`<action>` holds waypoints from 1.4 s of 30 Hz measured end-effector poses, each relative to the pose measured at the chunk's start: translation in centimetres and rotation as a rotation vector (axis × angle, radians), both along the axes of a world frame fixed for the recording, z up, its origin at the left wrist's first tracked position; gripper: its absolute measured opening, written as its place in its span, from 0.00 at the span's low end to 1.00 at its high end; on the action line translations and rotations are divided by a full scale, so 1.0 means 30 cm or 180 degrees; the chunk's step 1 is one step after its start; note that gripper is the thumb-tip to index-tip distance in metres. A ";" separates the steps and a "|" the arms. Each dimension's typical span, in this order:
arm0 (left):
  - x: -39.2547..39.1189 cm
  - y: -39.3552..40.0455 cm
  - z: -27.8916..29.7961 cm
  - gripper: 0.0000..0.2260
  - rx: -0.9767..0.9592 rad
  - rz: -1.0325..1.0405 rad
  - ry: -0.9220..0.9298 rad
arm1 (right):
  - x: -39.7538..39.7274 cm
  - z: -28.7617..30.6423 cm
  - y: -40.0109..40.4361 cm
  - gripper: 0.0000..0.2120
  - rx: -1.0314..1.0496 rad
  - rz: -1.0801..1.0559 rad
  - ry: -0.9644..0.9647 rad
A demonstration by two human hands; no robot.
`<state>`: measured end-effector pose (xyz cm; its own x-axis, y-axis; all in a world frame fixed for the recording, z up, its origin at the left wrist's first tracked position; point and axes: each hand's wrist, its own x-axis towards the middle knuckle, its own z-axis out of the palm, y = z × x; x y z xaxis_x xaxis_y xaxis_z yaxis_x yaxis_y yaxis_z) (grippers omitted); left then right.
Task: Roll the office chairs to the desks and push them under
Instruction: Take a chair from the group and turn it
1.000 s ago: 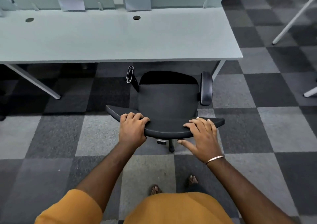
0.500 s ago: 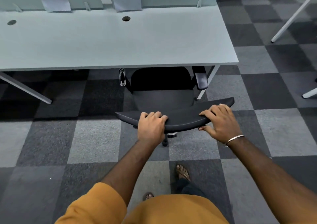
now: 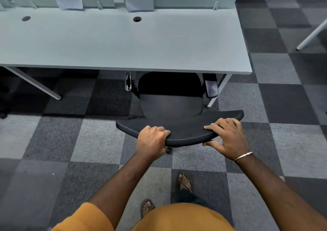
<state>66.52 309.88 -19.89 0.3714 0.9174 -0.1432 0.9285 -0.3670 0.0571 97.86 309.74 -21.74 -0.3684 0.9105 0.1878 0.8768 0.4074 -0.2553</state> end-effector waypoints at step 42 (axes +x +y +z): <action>0.236 0.276 -0.092 0.51 0.0655 0.0740 -0.0353 | -0.011 -0.014 0.371 0.39 0.0066 -0.1119 -0.0414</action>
